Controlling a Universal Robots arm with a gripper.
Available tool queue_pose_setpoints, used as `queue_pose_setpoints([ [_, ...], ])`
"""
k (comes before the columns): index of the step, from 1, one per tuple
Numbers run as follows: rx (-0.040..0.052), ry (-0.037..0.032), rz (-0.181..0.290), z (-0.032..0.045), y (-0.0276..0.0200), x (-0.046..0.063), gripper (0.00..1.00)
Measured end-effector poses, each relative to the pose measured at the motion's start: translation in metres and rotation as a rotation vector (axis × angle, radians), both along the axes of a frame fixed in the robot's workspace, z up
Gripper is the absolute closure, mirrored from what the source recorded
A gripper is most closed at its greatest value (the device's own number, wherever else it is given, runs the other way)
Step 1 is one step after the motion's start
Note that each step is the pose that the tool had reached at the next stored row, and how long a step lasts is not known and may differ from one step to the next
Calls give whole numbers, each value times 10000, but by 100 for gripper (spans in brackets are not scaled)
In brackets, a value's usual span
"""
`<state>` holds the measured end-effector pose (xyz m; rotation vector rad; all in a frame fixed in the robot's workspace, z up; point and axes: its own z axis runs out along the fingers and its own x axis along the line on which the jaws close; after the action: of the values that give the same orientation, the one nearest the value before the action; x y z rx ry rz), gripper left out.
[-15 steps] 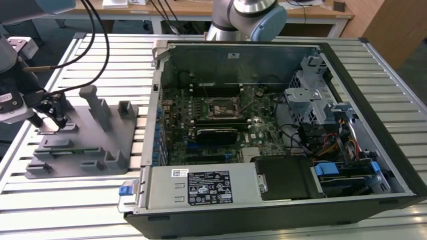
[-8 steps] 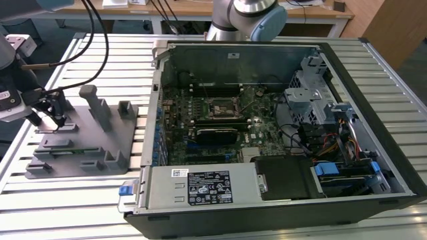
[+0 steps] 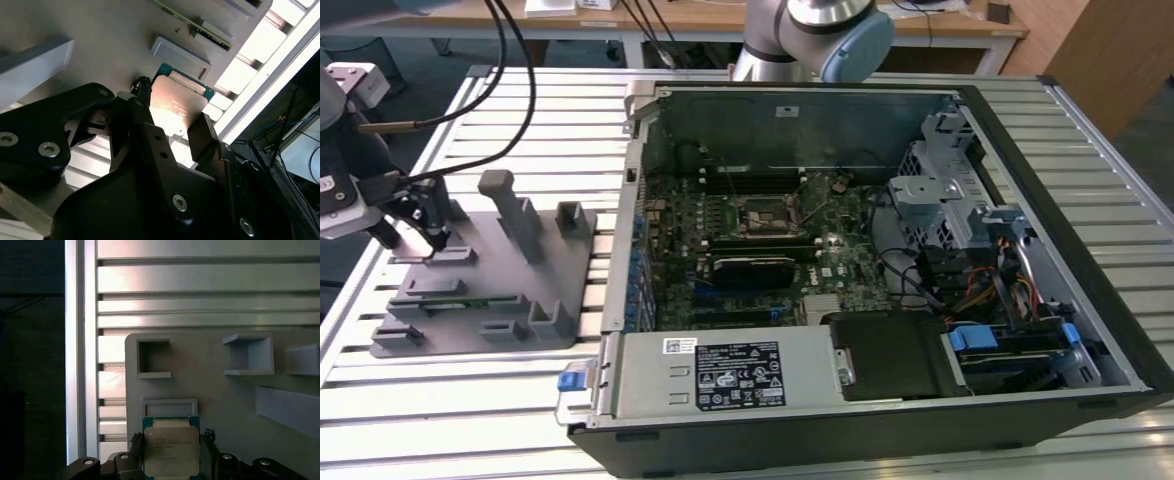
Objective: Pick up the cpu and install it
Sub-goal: 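Pick up the cpu and move it towards the insertion slot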
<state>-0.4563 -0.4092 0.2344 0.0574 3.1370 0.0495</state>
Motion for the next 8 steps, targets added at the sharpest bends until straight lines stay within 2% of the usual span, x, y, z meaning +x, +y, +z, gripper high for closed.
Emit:
queue_pose_setpoints([
  [8, 0, 0, 0, 63, 2, 0, 46],
])
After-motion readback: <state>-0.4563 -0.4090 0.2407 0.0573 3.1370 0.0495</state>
